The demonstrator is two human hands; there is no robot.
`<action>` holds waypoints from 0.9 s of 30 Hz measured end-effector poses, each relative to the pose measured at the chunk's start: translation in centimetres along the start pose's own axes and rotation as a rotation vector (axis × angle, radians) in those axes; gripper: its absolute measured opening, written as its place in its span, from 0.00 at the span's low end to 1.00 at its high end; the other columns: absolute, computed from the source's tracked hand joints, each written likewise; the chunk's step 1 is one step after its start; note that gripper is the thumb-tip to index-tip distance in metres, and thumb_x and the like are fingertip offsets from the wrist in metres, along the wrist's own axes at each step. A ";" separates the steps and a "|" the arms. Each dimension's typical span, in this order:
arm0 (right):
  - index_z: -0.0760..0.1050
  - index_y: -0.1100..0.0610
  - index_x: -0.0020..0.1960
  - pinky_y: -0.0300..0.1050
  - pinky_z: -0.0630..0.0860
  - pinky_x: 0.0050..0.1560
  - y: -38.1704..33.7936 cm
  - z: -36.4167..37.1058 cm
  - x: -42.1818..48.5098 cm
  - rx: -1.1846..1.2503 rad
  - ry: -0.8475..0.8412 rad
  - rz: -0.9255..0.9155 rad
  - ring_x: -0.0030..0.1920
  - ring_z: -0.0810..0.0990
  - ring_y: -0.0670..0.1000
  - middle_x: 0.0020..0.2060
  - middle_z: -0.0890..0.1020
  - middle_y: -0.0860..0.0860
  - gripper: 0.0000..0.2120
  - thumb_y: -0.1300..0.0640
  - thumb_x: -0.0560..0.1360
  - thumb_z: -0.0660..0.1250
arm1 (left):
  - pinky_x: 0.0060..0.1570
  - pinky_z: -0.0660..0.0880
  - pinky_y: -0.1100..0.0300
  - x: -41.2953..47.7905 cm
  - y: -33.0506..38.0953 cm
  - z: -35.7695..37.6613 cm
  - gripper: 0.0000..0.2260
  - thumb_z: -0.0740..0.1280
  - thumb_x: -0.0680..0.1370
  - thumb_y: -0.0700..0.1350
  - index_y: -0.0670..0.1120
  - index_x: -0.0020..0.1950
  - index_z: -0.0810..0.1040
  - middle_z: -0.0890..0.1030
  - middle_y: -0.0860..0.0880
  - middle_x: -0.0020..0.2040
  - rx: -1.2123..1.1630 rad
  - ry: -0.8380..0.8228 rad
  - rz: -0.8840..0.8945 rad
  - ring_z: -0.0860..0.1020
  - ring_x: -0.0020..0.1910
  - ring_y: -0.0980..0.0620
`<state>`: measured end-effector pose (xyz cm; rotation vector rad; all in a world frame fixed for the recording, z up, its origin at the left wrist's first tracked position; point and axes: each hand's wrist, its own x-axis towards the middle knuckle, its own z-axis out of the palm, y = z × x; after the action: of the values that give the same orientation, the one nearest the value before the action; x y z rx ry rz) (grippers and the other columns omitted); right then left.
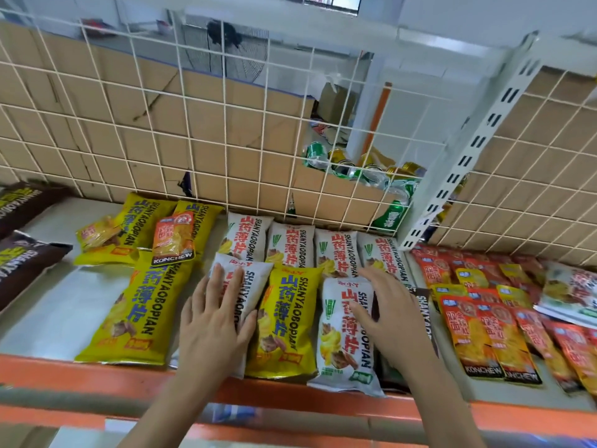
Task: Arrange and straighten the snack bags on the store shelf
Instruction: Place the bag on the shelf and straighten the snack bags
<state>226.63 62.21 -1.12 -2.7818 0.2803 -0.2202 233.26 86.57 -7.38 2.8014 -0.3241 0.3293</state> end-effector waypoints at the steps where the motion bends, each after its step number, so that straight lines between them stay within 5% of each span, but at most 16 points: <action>1: 0.60 0.46 0.71 0.48 0.58 0.70 0.3 -0.1 -0.2 0.005 0.004 -0.002 0.70 0.61 0.48 0.70 0.65 0.46 0.25 0.44 0.76 0.60 | 0.59 0.67 0.47 0.0 -0.1 0.0 0.32 0.41 0.77 0.65 0.50 0.71 0.66 0.69 0.43 0.70 0.004 -0.004 0.003 0.64 0.66 0.44; 6: 0.60 0.47 0.71 0.48 0.61 0.68 2.3 -0.7 -1.1 -0.017 0.085 0.128 0.71 0.60 0.50 0.71 0.62 0.46 0.24 0.47 0.77 0.60 | 0.64 0.58 0.44 -0.6 1.5 -1.0 0.26 0.54 0.72 0.56 0.47 0.66 0.71 0.72 0.42 0.67 -0.089 0.086 0.053 0.63 0.66 0.44; 11: 0.56 0.47 0.73 0.54 0.63 0.67 4.3 -0.8 -1.8 -0.044 0.096 0.271 0.71 0.60 0.55 0.73 0.57 0.50 0.28 0.46 0.76 0.60 | 0.59 0.68 0.54 -0.7 5.7 -1.7 0.22 0.55 0.75 0.53 0.45 0.63 0.72 0.72 0.44 0.65 -0.252 0.077 0.237 0.67 0.62 0.47; 15: 0.51 0.46 0.74 0.53 0.66 0.65 4.9 -0.3 -2.4 -0.027 0.030 0.299 0.72 0.59 0.56 0.75 0.51 0.51 0.31 0.40 0.75 0.58 | 0.58 0.73 0.47 -0.6 7.5 -0.4 0.25 0.59 0.73 0.55 0.43 0.65 0.72 0.74 0.42 0.65 -0.135 -0.030 0.162 0.72 0.63 0.42; 18: 0.49 0.45 0.74 0.50 0.70 0.62 4.5 0.2 -2.7 -0.012 0.001 0.344 0.72 0.60 0.57 0.75 0.49 0.54 0.34 0.37 0.74 0.59 | 0.67 0.64 0.49 -0.8 8.1 0.1 0.28 0.66 0.75 0.52 0.45 0.72 0.64 0.65 0.43 0.72 -0.148 -0.084 0.057 0.65 0.70 0.42; 21: 0.46 0.45 0.73 0.49 0.71 0.59 4.4 1.0 -3.1 0.004 -0.007 0.354 0.69 0.65 0.57 0.72 0.57 0.58 0.37 0.38 0.72 0.61 | 0.69 0.60 0.53 -1.0 8.7 0.0 0.33 0.63 0.76 0.56 0.48 0.76 0.54 0.53 0.47 0.77 -0.160 -0.107 0.016 0.59 0.73 0.45; 27: 0.45 0.42 0.72 0.49 0.73 0.57 5.5 1.4 -2.9 0.003 -0.001 0.316 0.66 0.68 0.57 0.70 0.60 0.56 0.37 0.38 0.71 0.62 | 0.58 0.71 0.55 -0.7 9.6 -0.5 0.40 0.64 0.73 0.62 0.50 0.76 0.46 0.47 0.47 0.77 -0.064 -0.148 -0.060 0.67 0.67 0.45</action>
<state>223.13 58.24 -4.69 -2.6856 0.7090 -0.1407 230.07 77.97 -4.52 2.7717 -0.2769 0.0959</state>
